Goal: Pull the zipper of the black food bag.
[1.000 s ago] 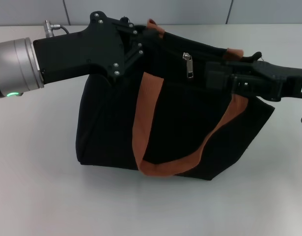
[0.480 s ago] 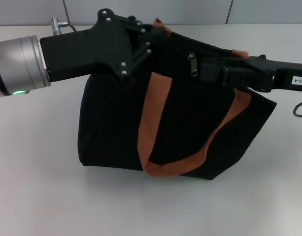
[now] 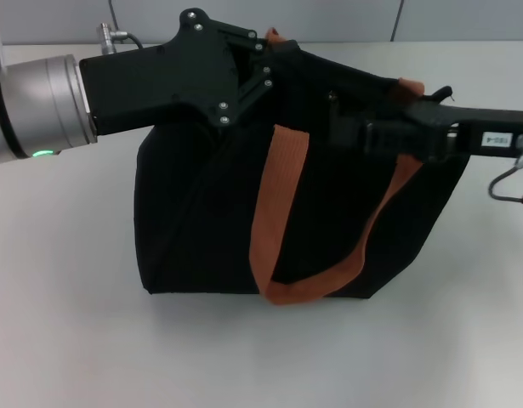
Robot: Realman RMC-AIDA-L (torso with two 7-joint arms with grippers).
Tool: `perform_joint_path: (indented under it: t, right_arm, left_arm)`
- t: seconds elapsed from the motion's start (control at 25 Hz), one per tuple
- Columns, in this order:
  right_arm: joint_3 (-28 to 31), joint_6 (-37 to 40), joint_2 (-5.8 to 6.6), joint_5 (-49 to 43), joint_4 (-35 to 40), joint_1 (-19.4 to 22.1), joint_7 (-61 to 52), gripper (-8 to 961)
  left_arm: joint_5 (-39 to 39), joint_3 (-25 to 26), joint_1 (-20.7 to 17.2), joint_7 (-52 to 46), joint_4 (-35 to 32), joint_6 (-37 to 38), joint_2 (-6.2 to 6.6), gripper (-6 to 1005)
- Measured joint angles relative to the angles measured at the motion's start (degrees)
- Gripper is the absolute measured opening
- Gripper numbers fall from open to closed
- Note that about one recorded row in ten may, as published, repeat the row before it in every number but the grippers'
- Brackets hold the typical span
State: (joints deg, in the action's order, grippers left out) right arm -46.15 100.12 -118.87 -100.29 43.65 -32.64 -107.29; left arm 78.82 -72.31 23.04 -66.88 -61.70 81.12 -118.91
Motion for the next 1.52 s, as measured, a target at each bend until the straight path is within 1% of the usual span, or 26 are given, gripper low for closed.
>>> perform_joint_path:
  t: [0.12, 0.44, 0.6, 0.84, 1.36, 1.52]
  right_arm:
    - [-1.66, 0.45, -0.04, -0.01, 0.13, -0.84, -0.04, 581]
    - [-1.5, 0.29, 0.02, 0.33, 0.21, -0.68, 0.16, 580]
    - [-1.98, 1.78, -0.17, 0.75, 0.14, -1.45, 0.08, 580]
    - [-1.79, -0.88, -0.09, 0.65, -0.42, -1.46, -0.7, 580]
    - [-1.6, -1.68, -0.13, 1.27, -0.65, -1.44, -3.12, 572]
    - [-1.06, -1.76, -0.11, 2.1, -2.28, -1.64, -3.72, 471]
  left_arm:
    - [0.0, -0.19, 0.59, 0.0, 0.7, -0.12, 0.03, 31]
    - [0.0, -0.01, 0.94, 0.0, 1.06, -0.25, 0.09, 31]
    - [0.0, -0.08, 1.16, 0.48, 1.13, -0.45, 0.09, 30]
    - [0.0, -0.02, 1.38, 0.79, 1.53, -0.64, 0.11, 30]
    - [-0.15, 0.13, 1.49, 1.45, 2.01, -0.62, 0.09, 30]
    - [-0.2, 0.03, 1.59, 1.52, 2.09, -0.62, 0.09, 30]
